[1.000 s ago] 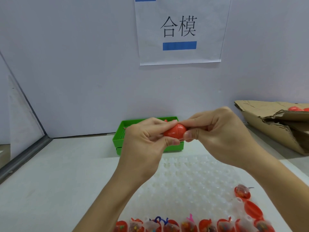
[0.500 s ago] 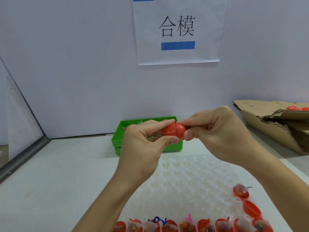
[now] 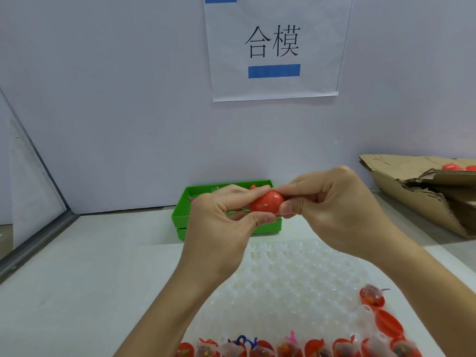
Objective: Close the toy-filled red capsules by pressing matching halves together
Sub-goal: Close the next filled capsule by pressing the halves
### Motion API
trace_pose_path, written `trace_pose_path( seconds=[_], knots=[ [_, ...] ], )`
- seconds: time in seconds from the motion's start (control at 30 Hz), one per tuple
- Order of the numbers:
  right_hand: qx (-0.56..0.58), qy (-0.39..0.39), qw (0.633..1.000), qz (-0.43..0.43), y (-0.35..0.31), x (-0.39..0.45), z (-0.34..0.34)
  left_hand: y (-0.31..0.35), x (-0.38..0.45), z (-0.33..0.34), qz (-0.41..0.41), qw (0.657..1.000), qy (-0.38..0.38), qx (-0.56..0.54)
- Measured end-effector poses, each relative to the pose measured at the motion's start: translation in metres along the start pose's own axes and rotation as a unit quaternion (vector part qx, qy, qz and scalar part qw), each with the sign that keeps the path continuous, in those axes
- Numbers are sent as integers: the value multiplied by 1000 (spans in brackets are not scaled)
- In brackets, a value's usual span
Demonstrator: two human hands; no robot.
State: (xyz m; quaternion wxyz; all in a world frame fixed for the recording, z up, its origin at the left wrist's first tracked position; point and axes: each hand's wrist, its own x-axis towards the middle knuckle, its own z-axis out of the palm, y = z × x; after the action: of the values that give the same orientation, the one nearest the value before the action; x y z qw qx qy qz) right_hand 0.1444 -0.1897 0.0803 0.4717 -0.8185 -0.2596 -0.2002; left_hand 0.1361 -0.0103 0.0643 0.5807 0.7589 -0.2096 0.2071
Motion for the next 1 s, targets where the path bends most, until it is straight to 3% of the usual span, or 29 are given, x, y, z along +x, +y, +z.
trace_pose_path(
  seconds=[0.63,1.0],
  knots=[
    [-44,8,998,-42,0,-2,9,-7,-4,9,99,988,38,113],
    [-29,7,1000,-1,-6,-3,7,-6,-5,10,150,976,48,149]
  ],
)
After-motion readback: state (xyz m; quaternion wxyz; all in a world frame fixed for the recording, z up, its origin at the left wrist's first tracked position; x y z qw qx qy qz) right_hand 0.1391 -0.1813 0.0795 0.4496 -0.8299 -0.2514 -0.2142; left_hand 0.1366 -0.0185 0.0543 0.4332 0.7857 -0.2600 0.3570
